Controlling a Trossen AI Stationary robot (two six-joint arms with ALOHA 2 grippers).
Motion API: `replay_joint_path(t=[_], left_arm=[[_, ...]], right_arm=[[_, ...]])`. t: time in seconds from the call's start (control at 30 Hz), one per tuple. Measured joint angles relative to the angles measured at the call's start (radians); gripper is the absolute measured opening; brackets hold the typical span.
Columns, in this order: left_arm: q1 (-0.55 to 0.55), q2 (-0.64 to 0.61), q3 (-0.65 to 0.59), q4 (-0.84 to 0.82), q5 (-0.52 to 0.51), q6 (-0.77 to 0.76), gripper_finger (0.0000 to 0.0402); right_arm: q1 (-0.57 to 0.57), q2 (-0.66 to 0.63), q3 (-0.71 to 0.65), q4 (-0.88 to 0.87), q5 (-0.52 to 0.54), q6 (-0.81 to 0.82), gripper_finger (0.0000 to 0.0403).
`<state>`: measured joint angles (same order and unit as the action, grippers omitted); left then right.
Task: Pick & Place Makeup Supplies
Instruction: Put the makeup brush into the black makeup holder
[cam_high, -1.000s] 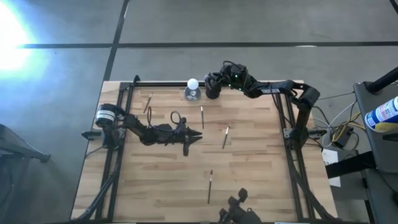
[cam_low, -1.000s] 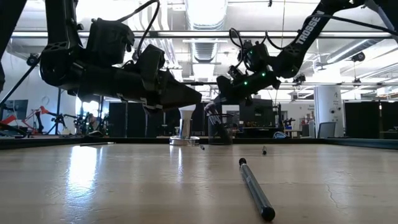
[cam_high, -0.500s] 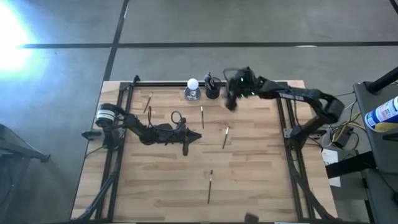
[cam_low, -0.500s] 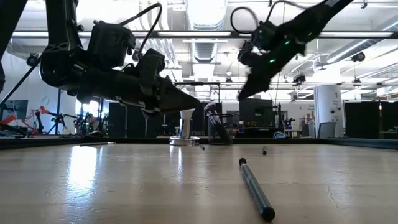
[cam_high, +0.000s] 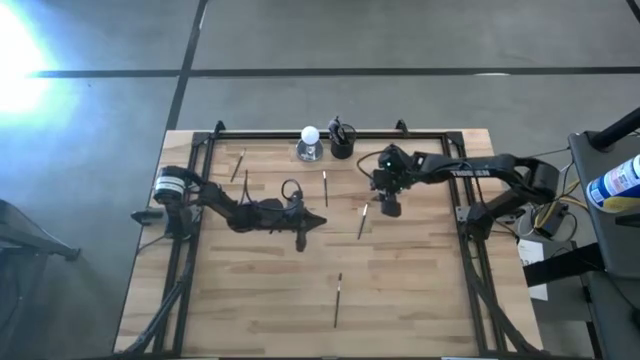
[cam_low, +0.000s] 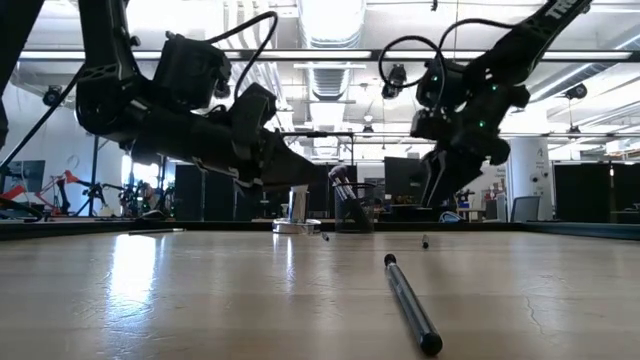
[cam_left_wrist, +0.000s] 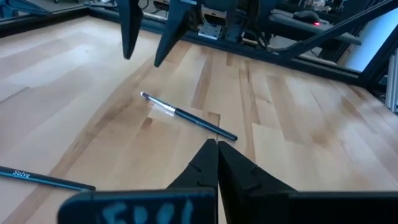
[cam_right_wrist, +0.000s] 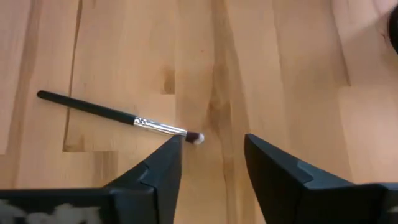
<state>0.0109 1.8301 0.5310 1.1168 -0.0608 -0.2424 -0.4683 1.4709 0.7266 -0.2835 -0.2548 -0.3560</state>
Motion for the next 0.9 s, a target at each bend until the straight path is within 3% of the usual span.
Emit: replay_joint_path(t=[0.2, 0.4, 0.57, 0.9], left_arm=[[-0.002, 0.0, 0.008, -0.015, 0.001, 0.0, 0.0002], [-0.002, 0.0, 0.008, -0.021, 0.0, 0.0, 0.0002], [-0.002, 0.0, 0.007, -0.031, 0.0, 0.0, 0.0002], [-0.002, 0.0, 0.009, -0.066, 0.001, -0.026, 0.0003]], right_arm=[[0.004, 0.106, 0.028, 0.008, -0.035, -0.046, 0.0205], [0.009, 0.217, 0.062, 0.008, -0.094, -0.071, 0.0198], [0.022, 0.23, 0.069, 0.006, -0.088, -0.085, 0.0163], [0.048, 0.206, 0.063, -0.034, -0.097, -0.081, 0.0047]])
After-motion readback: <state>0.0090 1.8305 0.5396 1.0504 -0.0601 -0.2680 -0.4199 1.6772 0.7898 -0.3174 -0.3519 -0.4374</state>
